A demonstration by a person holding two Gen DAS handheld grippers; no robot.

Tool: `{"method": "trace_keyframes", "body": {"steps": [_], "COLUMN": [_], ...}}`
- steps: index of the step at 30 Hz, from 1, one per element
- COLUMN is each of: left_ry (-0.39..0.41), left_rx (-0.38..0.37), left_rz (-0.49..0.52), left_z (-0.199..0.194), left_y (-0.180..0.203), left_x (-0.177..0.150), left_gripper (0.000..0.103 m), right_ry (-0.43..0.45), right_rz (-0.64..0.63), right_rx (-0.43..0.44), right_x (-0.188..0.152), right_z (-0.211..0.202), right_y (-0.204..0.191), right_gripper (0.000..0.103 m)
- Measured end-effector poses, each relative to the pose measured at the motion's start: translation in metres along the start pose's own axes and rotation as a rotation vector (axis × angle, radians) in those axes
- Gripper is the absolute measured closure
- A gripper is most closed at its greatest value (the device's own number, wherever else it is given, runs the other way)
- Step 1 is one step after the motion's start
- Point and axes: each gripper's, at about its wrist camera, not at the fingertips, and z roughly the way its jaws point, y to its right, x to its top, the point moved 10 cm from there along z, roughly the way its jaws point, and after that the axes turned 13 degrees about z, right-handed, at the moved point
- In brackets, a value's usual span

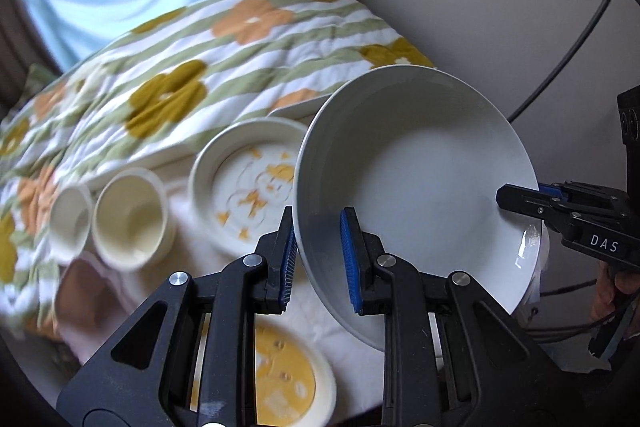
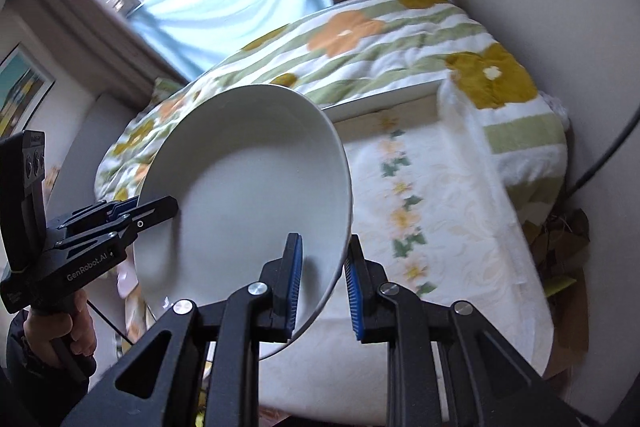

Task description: Organize plates and bowls

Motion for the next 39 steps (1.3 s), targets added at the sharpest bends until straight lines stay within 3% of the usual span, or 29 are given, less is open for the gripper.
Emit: {"method": "trace_keyframes", "body": {"steps": [8,17,26,30,39], "left_ry": [-0.046,-0.116,-0.139,-0.141,-0.191], "left_rx": [0.083,0.039,-0.028,-0.016,0.086], "left_rz": [-0.178,-0.308,-0.373,-0.360,-0.263], "left_z": [-0.036,-0.013,0.028,0.034,0.047], "left_y": [-0.030,-0.056,-0.075,-0.077,-0.081], "left_x": [-0.100,-0.190,-0.224,-0.225,-0.233], "left_gripper": [0.084,0.084,0.084,0.084,0.084], "right_ry": [-0.136,-0.258,-0.272,-0.255,-0.218], "right_rz": [-0.131,-0.164,-0.181,-0.202,-0.295], "right_rx": [0.074,0.049,-0.037,-0.058,-0.126], "right_x": [-0.067,-0.125,-0.136,-0.137,-0.139], "right_z": [0.023,0.072,0.105,0.109,0.114], "right_y": [-0.046,-0.065,-0.070,-0.076,-0.090], "right_gripper": [0.084,0.084,0.084,0.084,0.084]}}
